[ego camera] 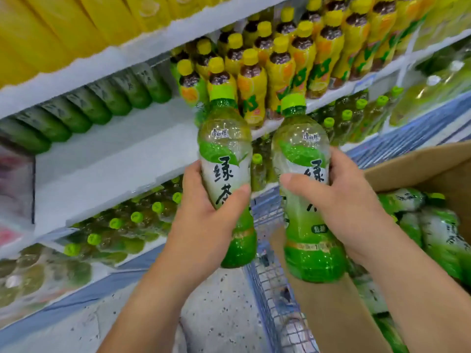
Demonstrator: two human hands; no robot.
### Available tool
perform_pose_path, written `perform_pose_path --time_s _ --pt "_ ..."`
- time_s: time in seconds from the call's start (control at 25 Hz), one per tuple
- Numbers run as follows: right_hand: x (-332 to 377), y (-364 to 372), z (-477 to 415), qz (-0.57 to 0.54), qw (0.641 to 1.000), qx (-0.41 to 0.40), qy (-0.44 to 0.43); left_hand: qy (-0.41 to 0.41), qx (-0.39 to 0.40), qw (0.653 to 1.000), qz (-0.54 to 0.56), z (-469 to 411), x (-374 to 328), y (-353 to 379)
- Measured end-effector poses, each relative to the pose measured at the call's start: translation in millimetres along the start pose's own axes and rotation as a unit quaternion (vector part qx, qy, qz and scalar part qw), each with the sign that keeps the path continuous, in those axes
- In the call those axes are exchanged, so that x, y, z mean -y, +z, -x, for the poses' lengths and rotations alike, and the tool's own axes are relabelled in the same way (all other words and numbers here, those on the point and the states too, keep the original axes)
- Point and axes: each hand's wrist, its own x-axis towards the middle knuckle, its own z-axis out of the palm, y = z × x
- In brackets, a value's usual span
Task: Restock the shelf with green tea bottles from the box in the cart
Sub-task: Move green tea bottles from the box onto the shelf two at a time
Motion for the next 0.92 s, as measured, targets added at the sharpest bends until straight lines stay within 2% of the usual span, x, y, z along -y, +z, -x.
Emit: perform_pose_path --time_s 0.24,0.56,0.76,0.92 --pt "-1.3 159.6 -40.2 0.060 0.995 0.071 -0.044 -0.016 -0.094 0.995 -0.019 -18.0 64.7 -144.0" --pt "-34.6 356.2 -77.8 0.140 0.978 0.131 -0.085 -0.041 -0.152 0.985 -0.071 -40.5 170.4 -315.4" --pt "-58.1 429.7 -114.0 0.145 0.975 0.122 -0.115 -0.027 -0.214 0.976 -0.031 -89.3 226.7 -373.4" --pt "-63.3 461.8 -146.2 0.136 0.971 0.112 -0.161 0.020 -0.239 0.971 -0.011 -128.1 247.1 -389.6"
